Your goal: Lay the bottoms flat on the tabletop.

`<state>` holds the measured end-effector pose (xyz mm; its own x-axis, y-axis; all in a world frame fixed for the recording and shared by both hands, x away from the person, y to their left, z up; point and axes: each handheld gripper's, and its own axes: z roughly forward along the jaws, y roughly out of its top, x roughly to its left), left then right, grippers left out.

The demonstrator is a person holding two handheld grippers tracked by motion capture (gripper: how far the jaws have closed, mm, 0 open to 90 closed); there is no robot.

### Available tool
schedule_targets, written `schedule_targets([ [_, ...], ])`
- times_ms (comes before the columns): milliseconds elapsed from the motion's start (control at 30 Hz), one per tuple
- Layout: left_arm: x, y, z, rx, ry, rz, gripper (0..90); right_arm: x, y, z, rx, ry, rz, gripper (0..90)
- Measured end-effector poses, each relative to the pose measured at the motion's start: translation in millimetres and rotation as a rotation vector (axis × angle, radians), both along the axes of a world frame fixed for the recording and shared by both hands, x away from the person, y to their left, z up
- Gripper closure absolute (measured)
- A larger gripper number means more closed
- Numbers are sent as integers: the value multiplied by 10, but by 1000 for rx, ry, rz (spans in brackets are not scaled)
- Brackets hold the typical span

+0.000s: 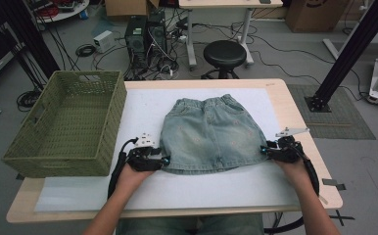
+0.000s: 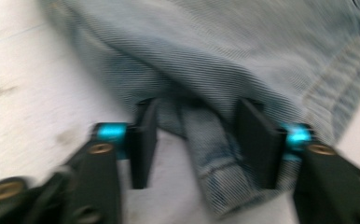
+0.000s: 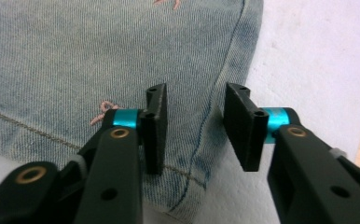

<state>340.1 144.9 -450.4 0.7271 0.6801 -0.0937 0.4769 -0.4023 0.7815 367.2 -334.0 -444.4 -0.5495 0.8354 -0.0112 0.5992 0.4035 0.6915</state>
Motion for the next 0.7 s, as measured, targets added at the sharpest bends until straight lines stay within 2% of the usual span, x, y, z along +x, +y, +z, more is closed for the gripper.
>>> schedule_targets([
  [33, -12, -25, -2, 4, -1, -9, 625, -7, -3, 6, 3, 4, 2, 729],
  [100, -26, -61, 10, 31, -17, -19, 691, -18, -2, 9, 4, 8, 13, 833],
  [167, -30, -67, 37, 50, -19, -16, 798, -27, 16, 16, -7, 3, 20, 871],
  [233, -47, -46, 66, 48, -28, -24, 839, -38, 28, 47, -21, -5, 29, 879],
  [367, -143, 142, 251, -11, -59, -21, 846, -131, -26, 205, 1, -55, 36, 882],
  [467, -253, 313, 391, -29, -93, -16, 849, -252, -75, 343, 43, -69, 51, 885],
  [500, -313, 387, 437, -52, -97, -16, 849, -293, -72, 372, 43, -73, 56, 884],
  [533, -361, 431, 458, -81, -74, -24, 849, -363, -63, 410, 42, -73, 73, 884],
  [600, -457, 473, 463, -94, -46, -50, 843, -477, -48, 452, 54, -69, 88, 864],
  [633, -493, 487, 456, -86, -55, -45, 821, -528, -46, 473, 63, -79, 80, 800],
  [667, -512, 502, 450, -85, -68, -19, 727, -564, -57, 497, 79, -92, 60, 748],
  [700, -508, 513, 454, -88, -78, 5, 644, -582, -75, 524, 101, -91, 58, 747],
])
